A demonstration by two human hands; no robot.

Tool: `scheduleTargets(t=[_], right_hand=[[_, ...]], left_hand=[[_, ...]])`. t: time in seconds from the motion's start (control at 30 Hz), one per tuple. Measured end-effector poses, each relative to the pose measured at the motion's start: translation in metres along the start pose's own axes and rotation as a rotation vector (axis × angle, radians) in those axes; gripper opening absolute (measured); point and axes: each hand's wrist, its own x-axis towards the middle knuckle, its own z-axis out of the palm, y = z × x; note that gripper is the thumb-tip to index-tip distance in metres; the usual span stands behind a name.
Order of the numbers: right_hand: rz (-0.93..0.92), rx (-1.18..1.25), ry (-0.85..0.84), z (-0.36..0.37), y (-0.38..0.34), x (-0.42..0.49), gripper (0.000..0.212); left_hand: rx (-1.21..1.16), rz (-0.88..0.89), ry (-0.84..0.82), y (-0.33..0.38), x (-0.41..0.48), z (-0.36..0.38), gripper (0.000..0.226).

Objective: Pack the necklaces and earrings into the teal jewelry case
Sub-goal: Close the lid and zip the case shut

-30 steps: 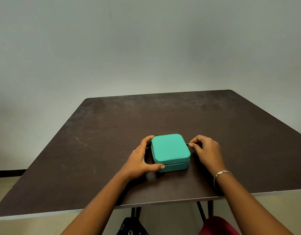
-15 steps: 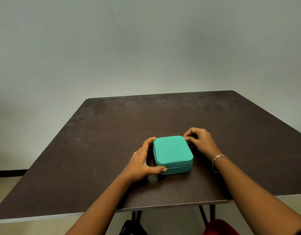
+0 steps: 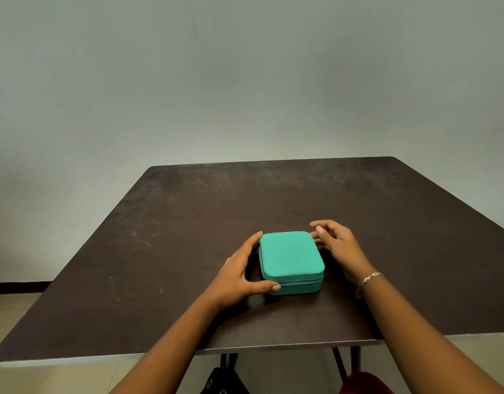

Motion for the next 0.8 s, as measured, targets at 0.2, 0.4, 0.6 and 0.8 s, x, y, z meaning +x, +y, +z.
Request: scheduleTargets(t=[0.2, 0.4, 0.6, 0.8], right_hand=[[0.083, 0.235, 0.060, -0.001, -0.007, -0.049, 0.026], [0.056, 0.235, -0.038, 0.005, -0.011, -0.084, 0.027], [0.020, 0.274, -0.117, 0.010, -0.015, -0.090, 0.027], [0.030, 0.261, -0.175, 0.005, -0.029, -0.053, 0.048]], left_hand=[[-0.059, -0.024, 0.114, 0.005, -0.013, 0.009, 0.098], [-0.121, -0.067, 0.355, 0.026, -0.030, 0.039, 0.061], [-0.324, -0.072, 0.290, 0.046, -0.027, 0.047, 0.069], [-0.370, -0.120, 0.250, 0.057, 0.015, 0.031, 0.075]])
